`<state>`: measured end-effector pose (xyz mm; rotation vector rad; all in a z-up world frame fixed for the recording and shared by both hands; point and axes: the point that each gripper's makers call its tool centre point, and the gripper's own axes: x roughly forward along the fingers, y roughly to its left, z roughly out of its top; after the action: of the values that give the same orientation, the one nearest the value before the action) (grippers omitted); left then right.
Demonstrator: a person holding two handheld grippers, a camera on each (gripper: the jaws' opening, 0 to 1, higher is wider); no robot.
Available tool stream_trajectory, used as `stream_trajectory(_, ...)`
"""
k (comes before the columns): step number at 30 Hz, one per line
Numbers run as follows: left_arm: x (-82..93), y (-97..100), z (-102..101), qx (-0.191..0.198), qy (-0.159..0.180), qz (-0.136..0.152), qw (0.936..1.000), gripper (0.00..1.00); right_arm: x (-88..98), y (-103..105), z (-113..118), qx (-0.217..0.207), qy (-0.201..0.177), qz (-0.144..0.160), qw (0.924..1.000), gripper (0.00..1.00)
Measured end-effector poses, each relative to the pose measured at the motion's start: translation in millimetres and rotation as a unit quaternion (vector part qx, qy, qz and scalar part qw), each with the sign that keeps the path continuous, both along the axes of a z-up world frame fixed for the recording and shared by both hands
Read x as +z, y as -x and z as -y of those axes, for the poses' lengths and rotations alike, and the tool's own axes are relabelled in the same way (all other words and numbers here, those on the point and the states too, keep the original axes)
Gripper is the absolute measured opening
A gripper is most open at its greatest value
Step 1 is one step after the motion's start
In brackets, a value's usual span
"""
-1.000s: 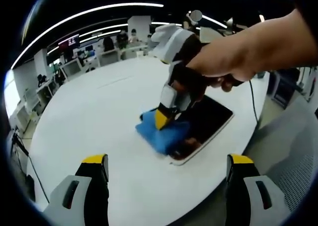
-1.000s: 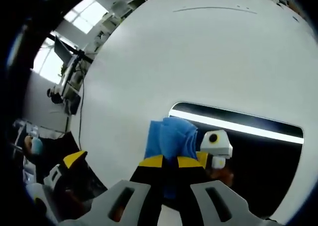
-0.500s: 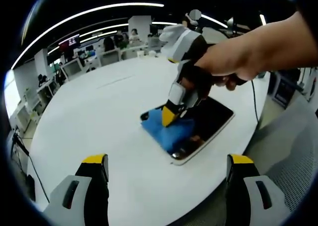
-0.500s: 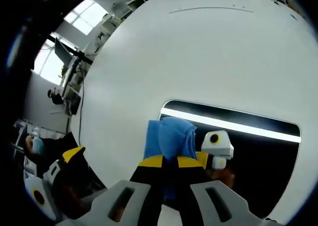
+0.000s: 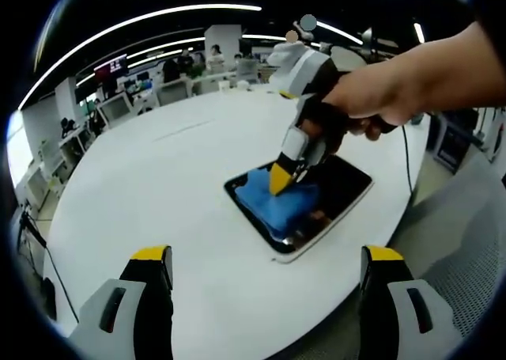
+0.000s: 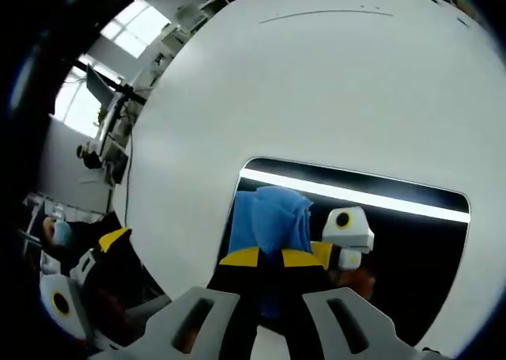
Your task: Wipe the mirror surface with the cleaning cloth until all visible marks leave the cleaned area.
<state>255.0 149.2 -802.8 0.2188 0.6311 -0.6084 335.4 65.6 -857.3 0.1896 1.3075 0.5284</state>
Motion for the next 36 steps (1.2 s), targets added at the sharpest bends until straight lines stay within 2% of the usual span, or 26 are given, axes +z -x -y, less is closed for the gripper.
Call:
stream_trajectory(16,-1.0,0.1,-1,0.0,-0.002,-0.001,1.0,0.99,-1.0,0,26,0.001,0.002,0.002,1.0,0.02)
stream_trajectory(36,0.7,1.4,-1,0.002,-0.004,-0.001,1.0,0.99,0.0,2,58,-0.005,-0.004,-0.014,0.9999,0.02)
